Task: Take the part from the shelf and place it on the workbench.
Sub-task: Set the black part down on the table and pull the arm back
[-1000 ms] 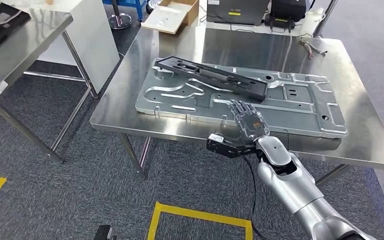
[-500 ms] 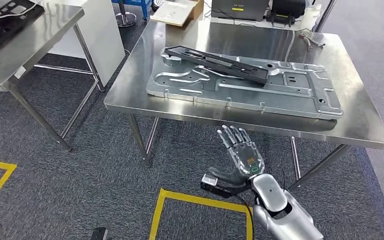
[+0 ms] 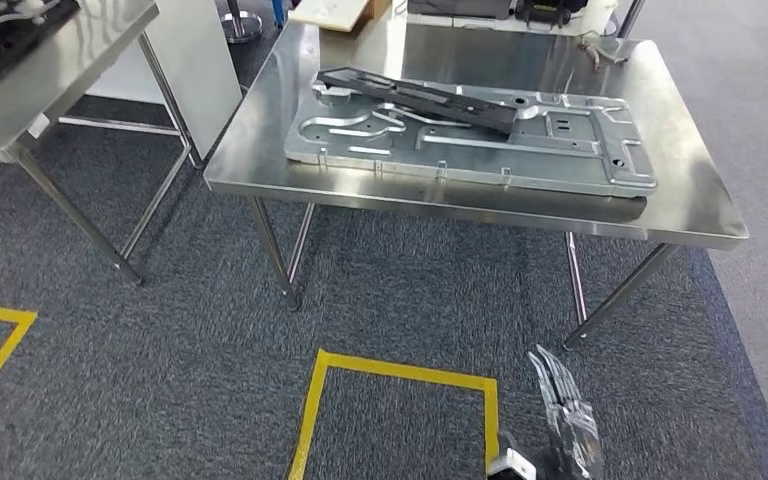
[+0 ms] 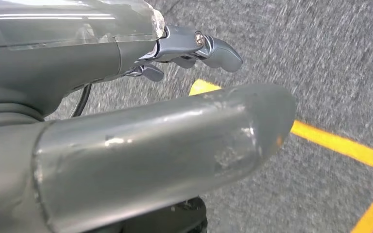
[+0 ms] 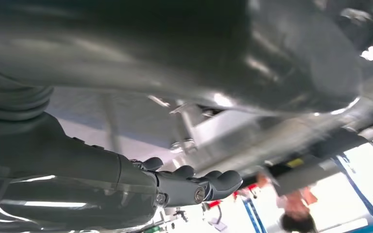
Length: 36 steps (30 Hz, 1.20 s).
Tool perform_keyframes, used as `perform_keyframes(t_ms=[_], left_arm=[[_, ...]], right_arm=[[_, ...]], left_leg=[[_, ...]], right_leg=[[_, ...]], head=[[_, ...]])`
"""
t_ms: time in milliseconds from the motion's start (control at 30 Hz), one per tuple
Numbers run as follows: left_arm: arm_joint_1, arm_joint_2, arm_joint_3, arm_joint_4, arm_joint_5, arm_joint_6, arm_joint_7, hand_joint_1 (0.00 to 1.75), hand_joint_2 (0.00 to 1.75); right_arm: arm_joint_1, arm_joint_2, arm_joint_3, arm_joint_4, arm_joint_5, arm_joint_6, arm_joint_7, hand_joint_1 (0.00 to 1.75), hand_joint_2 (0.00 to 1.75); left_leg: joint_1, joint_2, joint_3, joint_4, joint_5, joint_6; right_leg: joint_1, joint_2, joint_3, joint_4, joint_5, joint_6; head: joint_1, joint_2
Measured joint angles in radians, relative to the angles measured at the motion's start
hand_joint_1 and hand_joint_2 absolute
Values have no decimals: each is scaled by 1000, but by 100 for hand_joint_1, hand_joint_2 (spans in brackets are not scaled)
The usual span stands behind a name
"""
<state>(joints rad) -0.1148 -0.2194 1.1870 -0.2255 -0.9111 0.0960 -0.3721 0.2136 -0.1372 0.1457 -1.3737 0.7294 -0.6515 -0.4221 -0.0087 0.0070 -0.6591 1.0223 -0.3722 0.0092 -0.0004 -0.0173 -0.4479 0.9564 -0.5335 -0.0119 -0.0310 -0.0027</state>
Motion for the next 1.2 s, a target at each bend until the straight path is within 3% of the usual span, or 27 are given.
perform_keyframes(t_ms=[33, 67, 133, 167, 200, 233, 267, 300, 367, 433, 500, 533, 567, 633, 667, 700, 733, 800, 867, 900, 967, 1000, 1033, 1067, 1133, 1167, 1200], left_arm=[[3, 1, 10, 0, 10, 3, -2, 0, 0], [5, 2, 21, 0, 21, 7, -3, 0, 0], [8, 1, 40, 0, 38, 14, -3, 0, 0], [8, 1, 47, 0, 41, 16, -4, 0, 0], [9, 1, 54, 0, 44, 17, -4, 0, 0], [9, 1, 59, 0, 47, 17, -6, 0, 0], [9, 1, 62, 0, 49, 18, -7, 0, 0], [8, 1, 65, 0, 52, 19, -8, 0, 0], [4, 1, 72, 0, 56, 21, -9, 0, 0], [1, 1, 80, 0, 58, 23, -12, 0, 0], [0, 1, 85, 0, 60, 27, -13, 0, 0], [0, 0, 87, 0, 61, 29, -13, 0, 0], [1, 0, 88, 0, 61, 31, -13, 0, 0], [3, 0, 90, 0, 62, 32, -14, 0, 0], [4, 0, 91, 0, 63, 33, -14, 0, 0], [4, 0, 92, 0, 63, 33, -14, 0, 0], [4, 0, 93, 0, 64, 34, -14, 0, 0], [3, 1, 97, 0, 66, 34, -14, 0, 0], [1, 1, 101, 0, 69, 34, -14, 0, 0], [1, 2, 103, 0, 70, 34, -15, 0, 0], [1, 2, 106, 0, 73, 34, -15, 0, 0], [2, 2, 108, 0, 74, 34, -14, 0, 0], [4, 2, 108, 0, 75, 35, -14, 0, 0], [6, 3, 109, 0, 76, 36, -14, 0, 0], [8, 3, 110, 0, 78, 37, -13, 0, 0], [8, 2, 111, 0, 79, 38, -13, 0, 0], [8, 2, 112, 0, 79, 38, -13, 0, 0]], right_arm=[[1, 0, -58, 48, -6, 15, -37, 0, 0], [-7, 3, -124, 112, -18, 28, -73, 0, 0], [-35, 10, -268, 267, -48, 42, -135, 0, 0], [-50, 14, -339, 348, -59, 46, -155, 0, 0], [-62, 15, -405, 423, -65, 48, -163, 0, 0], [-75, 15, -463, 493, -66, 50, -164, 0, 0], [-88, 15, -515, 561, -65, 50, -157, 0, 0], [-101, 15, -563, 626, -61, 50, -146, 0, 0], [-130, 21, -645, 745, -51, 54, -108, 0, 0], [-157, 39, -724, 855, -37, 64, -53, 0, 0], [-174, 68, -798, 945, -24, 74, 8, 0, 0], [-180, 88, -832, 980, -18, 78, 38, 0, 0], [-185, 111, -862, 1008, -14, 83, 67, 0, 0], [-196, 162, -912, 1049, -8, 100, 128, 0, 0], [-203, 190, -932, 1064, -7, 114, 160, 0, 0], [-208, 219, -951, 1076, -7, 132, 190, 0, 0], [-213, 248, -969, 1084, -7, 151, 217, 0, 0], [-222, 306, -999, 1093, -4, 186, 261, 0, 0], [-231, 356, -1019, 1096, 4, 214, 304, 0, 0], [-235, 378, -1027, 1097, 9, 225, 326, 0, 0], [-238, 405, -1039, 1100, 18, 246, 364, 0, 0], [-238, 411, -1044, 1103, 22, 257, 382, 0, 0], [-238, 411, -1047, 1106, 26, 269, 397, 0, 0], [-238, 410, -1048, 1109, 29, 280, 407, 0, 0], [-237, 395, -1049, 1116, 34, 295, 418, 0, 0], [-237, 383, -1050, 1120, 35, 300, 420, 0, 0], [-237, 367, -1050, 1126, 36, 304, 422, 0, 0]], left_leg=[[0, -2, -8, 22, -35, -6], [2, -4, -17, 64, -89, -12], [5, -4, -33, 181, -190, -22], [6, -4, -34, 233, -205, -25], [7, -4, -25, 264, -192, -27], [8, -4, -4, 269, -161, -28], [8, -5, 32, 242, -130, -29], [9, -7, 84, 185, -121, -28], [6, -12, 186, 43, -156, -17], [1, -13, 221, -30, -186, 3], [3, -7, 208, -40, -165, 24], [6, -4, 197, -44, -150, 33], [8, -1, 184, -47, -135, 39], [9, 5, 150, -45, -109, 42], [10, 8, 132, -43, -96, 39], [11, 10, 114, -40, -83, 36], [12, 12, 95, -36, -71, 31], [17, 15, 59, -23, -51, 19], [18, 16, 34, -8, -35, 4], [18, 18, 27, -4, -26, -4], [21, 20, 17, -4, -7, -19], [24, 18, 11, -1, -11, -25], [26, 16, 2, 16, -37, -30], [28, 12, -10, 52, -83, -32], [29, 6, -36, 171, -194, -33], [29, 4, -42, 231, -224, -33], [28, 3, -38, 271, -226, -32]], right_leg=[[-4, -1, -12, -4, 15, -4], [-8, -2, -27, -6, 30, -7], [-9, -2, -61, -1, 55, -10], [-10, -4, -80, 4, 67, -8], [-11, -6, -100, 11, 77, -6], [-13, -7, -123, 21, 87, -3], [-14, -7, -145, 33, 95, 0], [-15, -7, -165, 45, 102, 5], [-15, -3, -192, 66, 117, 15], [-15, -1, -201, 68, 137, 28], [-19, 3, -206, 69, 137, 39], [-21, 7, -212, 87, 106, 43], [-23, 10, -223, 123, 58, 46], [-25, 12, -245, 237, -47, 52], [-26, 12, -248, 291, -67, 56], [-28, 12, -241, 324, -61, 58], [-30, 12, -221, 329, -34, 60], [-33, 12, -129, 245, 11, 62], [-31, 14, -19, 96, -8, 55], [-27, 16, 14, 44, -25, 47], [-21, 17, 15, 17, -32, 26], [-20, 15, 5, 19, -21, 15], [-20, 13, -6, 19, -10, 4], [-19, 10, -19, 18, 3, -6], [-13, 6, -50, 20, 28, -17], [-9, 5, -67, 22, 41, -19], [-5, 5, -86, 26, 53, -20]], head=[[0, 0], [0, 0], [0, 0], [0, 0], [0, 0], [0, 0], [0, 0], [0, 0], [0, 0], [0, 0], [0, 0], [0, 0], [0, 0], [0, 0], [0, 0], [0, 0], [0, 0], [0, 0], [0, 0], [0, 0], [0, 0], [0, 0], [0, 0], [0, 0], [0, 0], [0, 0], [0, 0]])
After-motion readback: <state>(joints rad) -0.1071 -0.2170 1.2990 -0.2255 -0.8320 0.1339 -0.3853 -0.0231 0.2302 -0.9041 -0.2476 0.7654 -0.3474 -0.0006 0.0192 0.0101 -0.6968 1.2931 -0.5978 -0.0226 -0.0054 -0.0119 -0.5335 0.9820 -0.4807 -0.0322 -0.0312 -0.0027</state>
